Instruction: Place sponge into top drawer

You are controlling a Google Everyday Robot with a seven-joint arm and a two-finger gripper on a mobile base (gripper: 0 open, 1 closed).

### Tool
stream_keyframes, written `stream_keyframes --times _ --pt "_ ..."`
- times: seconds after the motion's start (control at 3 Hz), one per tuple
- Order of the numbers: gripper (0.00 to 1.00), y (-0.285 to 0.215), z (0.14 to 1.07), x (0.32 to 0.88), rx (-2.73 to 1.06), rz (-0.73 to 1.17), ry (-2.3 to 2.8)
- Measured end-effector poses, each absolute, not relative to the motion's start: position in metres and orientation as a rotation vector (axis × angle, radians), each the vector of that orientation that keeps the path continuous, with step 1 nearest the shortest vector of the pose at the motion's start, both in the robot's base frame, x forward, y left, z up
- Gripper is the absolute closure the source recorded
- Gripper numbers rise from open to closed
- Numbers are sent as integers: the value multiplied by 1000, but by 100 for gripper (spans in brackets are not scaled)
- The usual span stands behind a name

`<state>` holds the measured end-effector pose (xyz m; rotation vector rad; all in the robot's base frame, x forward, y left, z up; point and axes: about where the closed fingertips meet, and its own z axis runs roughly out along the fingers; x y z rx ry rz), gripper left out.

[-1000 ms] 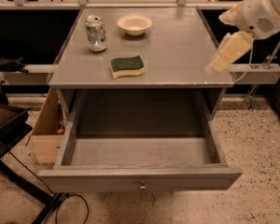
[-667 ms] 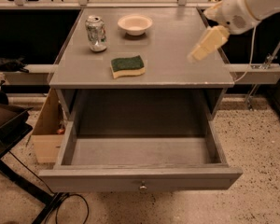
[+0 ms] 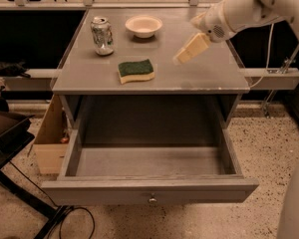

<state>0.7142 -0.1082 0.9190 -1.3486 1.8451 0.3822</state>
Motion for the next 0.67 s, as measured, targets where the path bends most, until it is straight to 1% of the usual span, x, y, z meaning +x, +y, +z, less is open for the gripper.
stream_keyframes --times 0.33,0.67 --pt "0 -67 903 727 -1356 404 1814" --pt "0 -14 868 737 -1390 434 1800"
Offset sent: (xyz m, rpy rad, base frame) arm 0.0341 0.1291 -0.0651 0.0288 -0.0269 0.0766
